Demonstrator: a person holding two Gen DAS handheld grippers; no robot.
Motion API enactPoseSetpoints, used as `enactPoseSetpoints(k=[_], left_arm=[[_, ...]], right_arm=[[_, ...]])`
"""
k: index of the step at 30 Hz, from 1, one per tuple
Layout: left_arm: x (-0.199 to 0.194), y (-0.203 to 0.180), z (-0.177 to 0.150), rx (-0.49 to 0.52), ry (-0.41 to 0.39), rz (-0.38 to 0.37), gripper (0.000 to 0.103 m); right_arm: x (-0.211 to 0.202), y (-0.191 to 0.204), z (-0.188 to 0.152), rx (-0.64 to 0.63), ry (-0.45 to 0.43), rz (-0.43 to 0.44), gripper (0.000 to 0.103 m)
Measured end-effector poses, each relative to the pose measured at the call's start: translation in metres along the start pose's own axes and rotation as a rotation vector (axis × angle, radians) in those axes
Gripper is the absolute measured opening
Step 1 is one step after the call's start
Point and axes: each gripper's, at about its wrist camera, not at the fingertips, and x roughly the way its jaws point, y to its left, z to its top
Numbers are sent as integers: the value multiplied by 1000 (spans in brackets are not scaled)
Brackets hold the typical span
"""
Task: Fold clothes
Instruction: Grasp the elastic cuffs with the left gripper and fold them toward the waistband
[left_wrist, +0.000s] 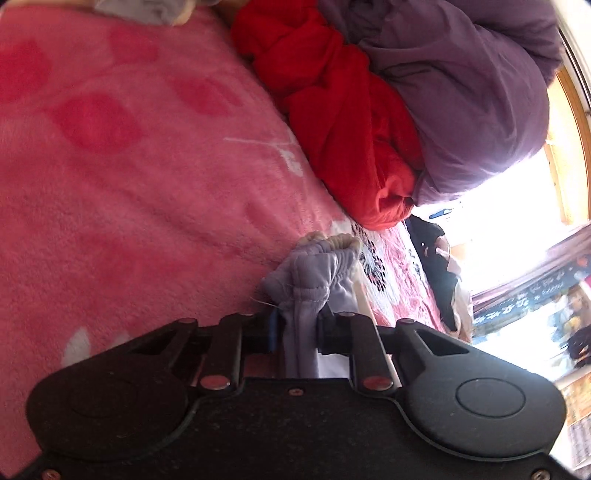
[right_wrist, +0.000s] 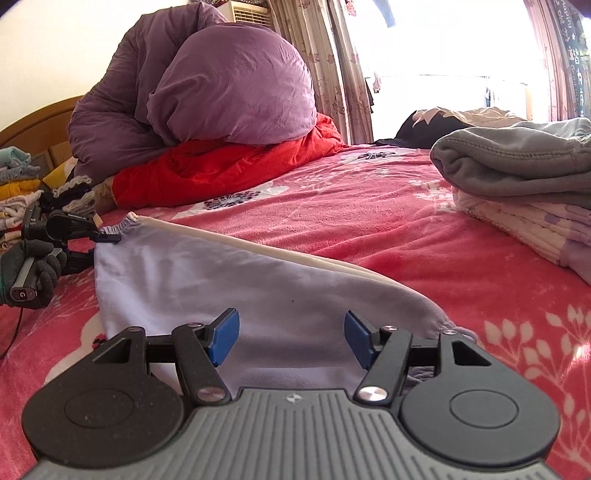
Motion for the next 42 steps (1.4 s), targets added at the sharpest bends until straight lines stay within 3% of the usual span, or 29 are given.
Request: enactPoseSetpoints(k=[9, 13, 22, 25, 30, 42], left_arm=[[-39, -102, -41, 356, -78, 0, 14], [-47, -141, -74, 456, -89, -27, 14], [-45, -210, -143, 653, -84, -66, 13], [-38, -219, -165, 738, -89, -49, 13], [-17, -219, -204, 998, -125, 41, 13], [11, -179, -293, 1552, -184, 179, 13]], right_arm=[[-13, -19, 4, 82, -15, -10, 62], [-20, -35, 5, 175, -35, 52, 54], [-26, -55, 1, 250, 5, 10, 47], [-29, -59, 1, 269, -4, 15, 47], [-31, -61, 0, 275, -1, 22, 47], [-29, -61, 2, 277, 4, 22, 47]])
